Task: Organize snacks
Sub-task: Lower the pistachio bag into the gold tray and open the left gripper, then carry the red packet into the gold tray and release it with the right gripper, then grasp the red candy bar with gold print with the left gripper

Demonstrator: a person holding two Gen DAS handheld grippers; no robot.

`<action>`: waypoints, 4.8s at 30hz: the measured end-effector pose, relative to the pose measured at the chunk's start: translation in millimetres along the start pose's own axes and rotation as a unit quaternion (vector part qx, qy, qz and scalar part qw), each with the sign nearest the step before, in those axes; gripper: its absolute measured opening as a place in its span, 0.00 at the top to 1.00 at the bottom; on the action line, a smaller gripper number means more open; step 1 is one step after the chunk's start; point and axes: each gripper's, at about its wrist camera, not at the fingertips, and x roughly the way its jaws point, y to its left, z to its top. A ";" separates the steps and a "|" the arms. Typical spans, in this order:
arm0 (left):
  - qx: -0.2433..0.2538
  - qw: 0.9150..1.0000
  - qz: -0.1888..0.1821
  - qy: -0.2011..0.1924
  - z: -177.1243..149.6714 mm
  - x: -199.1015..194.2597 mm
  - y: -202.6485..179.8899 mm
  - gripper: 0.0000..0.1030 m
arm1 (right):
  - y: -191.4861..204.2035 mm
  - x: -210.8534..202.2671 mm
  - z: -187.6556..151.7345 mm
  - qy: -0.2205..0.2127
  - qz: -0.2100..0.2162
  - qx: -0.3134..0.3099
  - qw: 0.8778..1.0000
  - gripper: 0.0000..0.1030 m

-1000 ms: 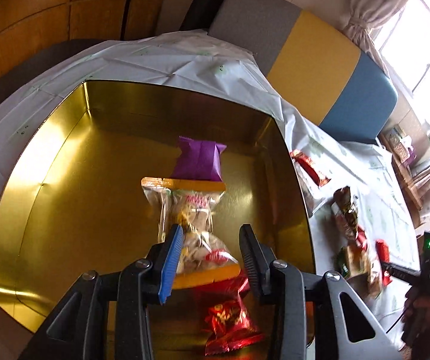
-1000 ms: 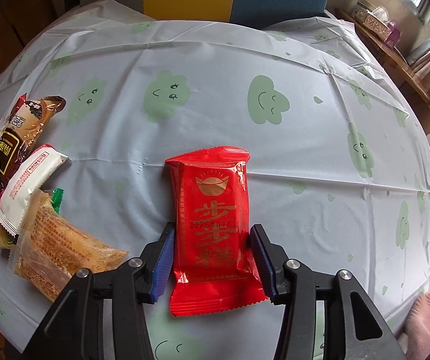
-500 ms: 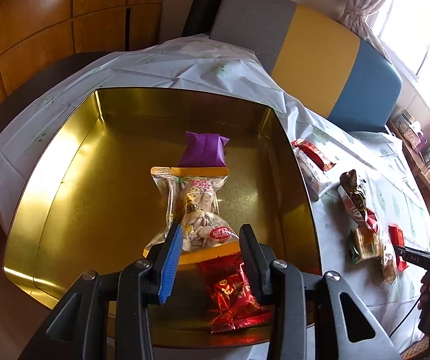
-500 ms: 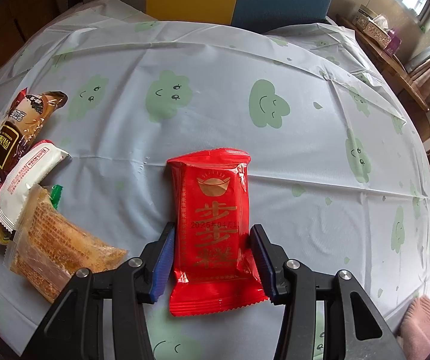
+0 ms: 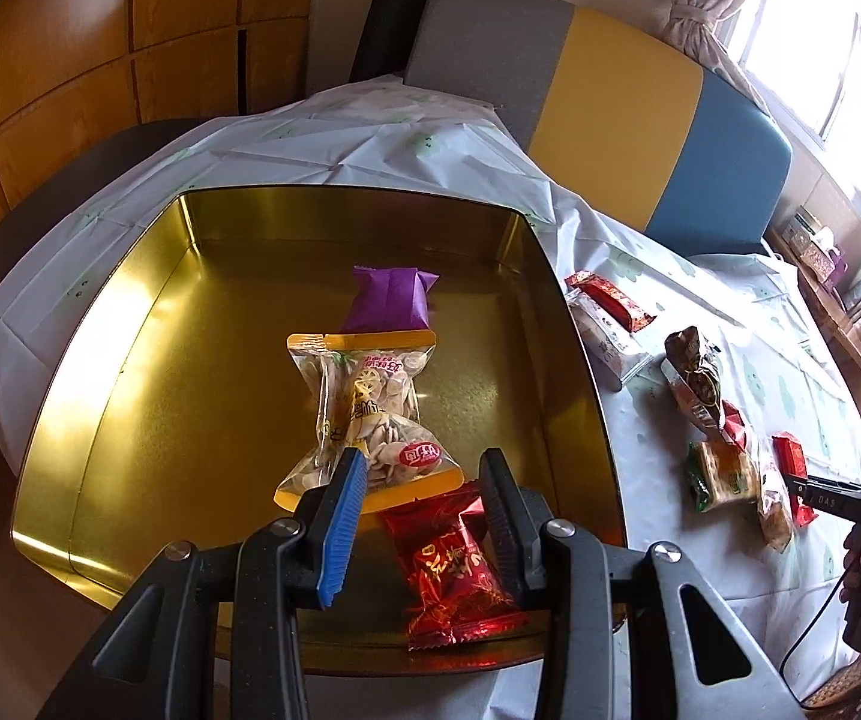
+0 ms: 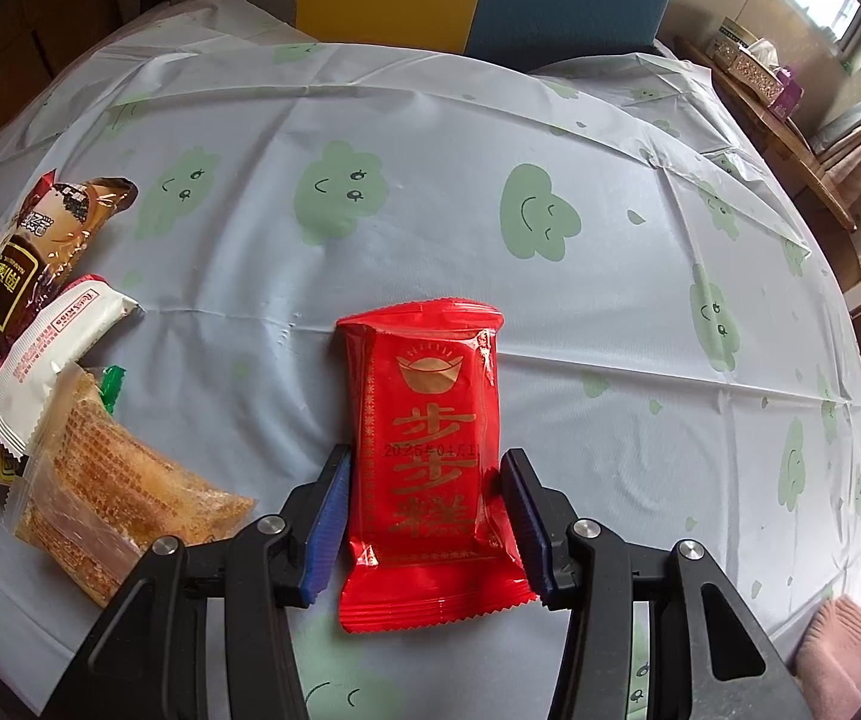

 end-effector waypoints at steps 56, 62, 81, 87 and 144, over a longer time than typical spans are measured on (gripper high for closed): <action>0.037 0.977 0.110 -0.177 -1.1 -70.9 17.2 0.62 | 198.0 -125.3 42.4 -0.121 0.216 -0.113 0.962 0.62; 0.028 0.977 0.116 -0.179 -1.7 -73.2 26.8 0.62 | 280.9 -133.1 47.4 -0.113 0.252 -0.165 0.947 0.61; -0.012 0.979 0.128 -0.160 -5.8 -63.5 59.1 0.62 | 337.6 -116.8 24.0 -0.138 0.207 -0.205 0.947 0.48; -0.026 0.977 0.142 -0.156 -6.2 -64.5 70.6 0.62 | 322.3 -137.8 -0.2 -0.190 0.168 -0.218 0.942 0.44; 0.095 0.987 -0.093 0.092 104.5 74.0 -153.5 0.63 | 26.7 -72.9 0.3 -0.155 0.030 -0.045 0.986 0.29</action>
